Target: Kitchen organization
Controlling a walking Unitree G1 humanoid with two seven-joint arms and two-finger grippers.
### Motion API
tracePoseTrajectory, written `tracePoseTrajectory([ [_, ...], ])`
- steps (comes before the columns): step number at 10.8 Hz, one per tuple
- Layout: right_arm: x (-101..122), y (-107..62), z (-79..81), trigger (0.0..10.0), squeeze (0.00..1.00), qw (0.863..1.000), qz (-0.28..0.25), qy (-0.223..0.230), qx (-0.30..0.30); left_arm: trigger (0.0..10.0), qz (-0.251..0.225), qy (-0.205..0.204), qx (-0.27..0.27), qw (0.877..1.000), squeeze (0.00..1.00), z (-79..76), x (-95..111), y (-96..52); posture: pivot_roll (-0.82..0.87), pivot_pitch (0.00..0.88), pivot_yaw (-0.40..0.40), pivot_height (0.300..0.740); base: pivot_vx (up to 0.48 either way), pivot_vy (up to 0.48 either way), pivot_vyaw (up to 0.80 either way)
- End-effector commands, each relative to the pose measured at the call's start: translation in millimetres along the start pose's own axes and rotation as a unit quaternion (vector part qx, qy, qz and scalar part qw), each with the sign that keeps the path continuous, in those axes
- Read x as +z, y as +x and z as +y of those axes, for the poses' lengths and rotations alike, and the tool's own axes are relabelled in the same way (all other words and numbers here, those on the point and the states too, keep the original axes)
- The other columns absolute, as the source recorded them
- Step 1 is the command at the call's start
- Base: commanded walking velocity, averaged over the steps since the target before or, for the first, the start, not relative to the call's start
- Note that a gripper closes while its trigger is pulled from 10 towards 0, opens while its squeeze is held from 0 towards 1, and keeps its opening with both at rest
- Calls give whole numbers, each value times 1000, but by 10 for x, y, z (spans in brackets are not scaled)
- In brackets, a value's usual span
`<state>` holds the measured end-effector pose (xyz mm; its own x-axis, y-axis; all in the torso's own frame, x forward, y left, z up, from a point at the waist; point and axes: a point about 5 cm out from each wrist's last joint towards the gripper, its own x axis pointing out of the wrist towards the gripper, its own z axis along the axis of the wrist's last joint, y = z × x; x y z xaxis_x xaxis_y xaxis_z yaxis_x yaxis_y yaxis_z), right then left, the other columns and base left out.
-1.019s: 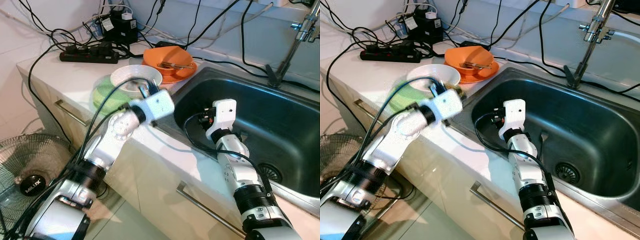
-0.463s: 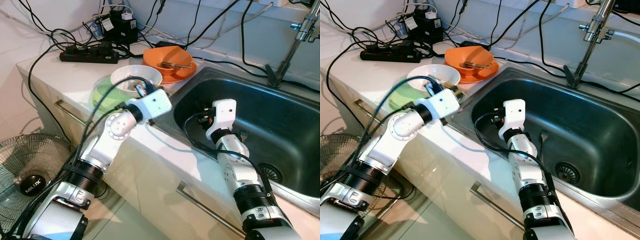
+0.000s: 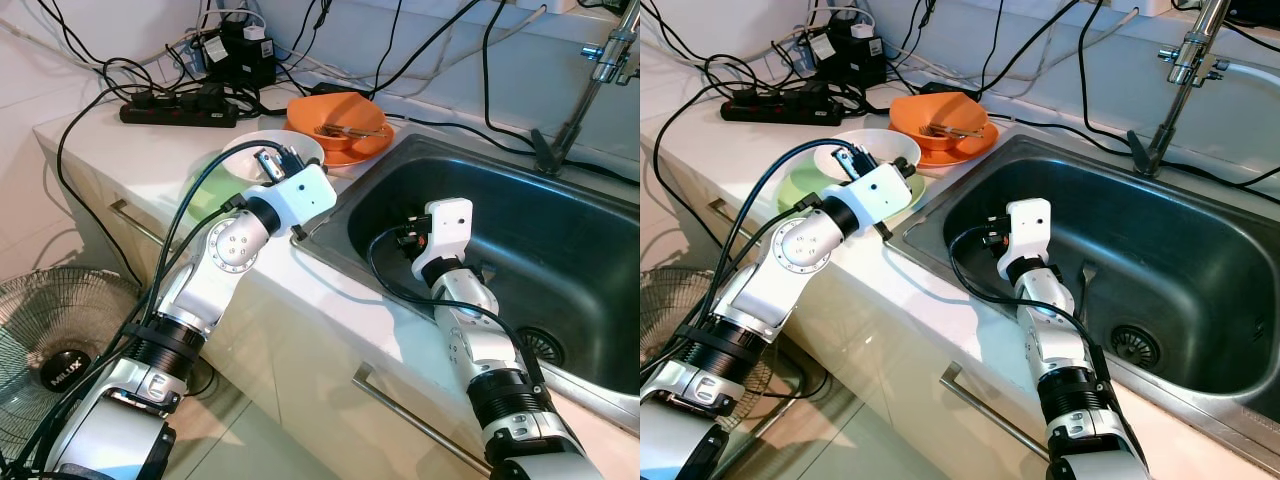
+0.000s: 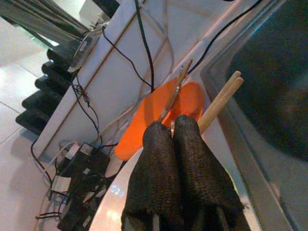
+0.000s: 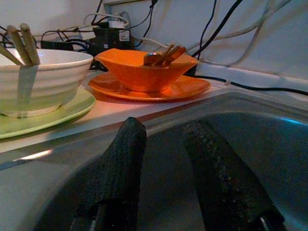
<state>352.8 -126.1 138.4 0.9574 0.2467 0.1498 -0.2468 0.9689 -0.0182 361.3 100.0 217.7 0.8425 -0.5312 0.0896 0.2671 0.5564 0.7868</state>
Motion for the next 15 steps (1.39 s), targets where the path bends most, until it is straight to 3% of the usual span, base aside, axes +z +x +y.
tracePoseTrajectory([
  [1, -4, 18, -3, 10000, 0, 1000, 2, 0, -1, 0, -6, 4, 19, 1000, 0, 97, 39, 13, 184, 0, 3, 740, 0, 0, 0],
  [3, -4, 17, -3, 10000, 0, 1000, 2, 0, 0, 0, -14, -14, 30, 999, 0, 163, 73, 14, 185, 0, 3, 740, 0, 0, 0],
  [5, -2, 19, -4, 10000, 0, 1000, 2, 0, 0, 431, -28, -60, 40, 997, 0, 217, 116, 9, 184, 0, 2, 740, 0, 0, 0],
  [6, -1, 20, -7, 10000, 0, 1000, 3, 0, 1, 10000, -39, -104, 51, 992, 0, 282, 147, 2, 187, 0, -1, 740, 0, 0, 0],
  [11, 8, 35, 10, 10000, 0, 1000, 1, 0, 6, 10000, -57, -144, 47, 987, 0, 421, 203, -53, 189, 0, -4, 740, 0, 0, 0],
  [15, 12, 43, 14, 10000, 0, 1000, 1, 0, 9, 10000, -53, -159, -7, 986, 0, 443, 178, -162, 191, 0, -8, 740, 0, 0, 0],
])
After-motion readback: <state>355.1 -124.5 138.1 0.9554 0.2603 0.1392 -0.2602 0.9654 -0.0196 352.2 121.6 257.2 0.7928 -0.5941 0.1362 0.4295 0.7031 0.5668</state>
